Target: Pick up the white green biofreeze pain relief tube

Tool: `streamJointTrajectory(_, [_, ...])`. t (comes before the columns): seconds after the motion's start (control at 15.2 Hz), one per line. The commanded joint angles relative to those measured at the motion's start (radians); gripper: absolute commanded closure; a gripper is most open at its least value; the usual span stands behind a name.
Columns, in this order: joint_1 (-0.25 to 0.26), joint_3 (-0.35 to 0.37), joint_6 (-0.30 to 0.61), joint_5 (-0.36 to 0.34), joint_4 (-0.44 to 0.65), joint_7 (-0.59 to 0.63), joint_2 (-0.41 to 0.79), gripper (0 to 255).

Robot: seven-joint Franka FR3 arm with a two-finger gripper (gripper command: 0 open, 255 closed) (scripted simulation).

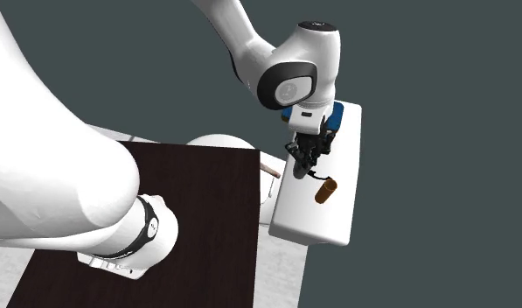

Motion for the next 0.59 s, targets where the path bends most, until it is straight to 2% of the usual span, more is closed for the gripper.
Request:
streamJointTrajectory(0.0, [-0.001,0.001,0.0,0.0,0.0,0.0,0.0,255])
streamJointTrajectory(0.4, [-0.002,0.002,0.002,0.001,-0.001,-0.001,-0.001,255])
streamJointTrajectory(0.53, [0.035,-0.041,-0.019,-0.021,-0.009,0.008,0.021,255])
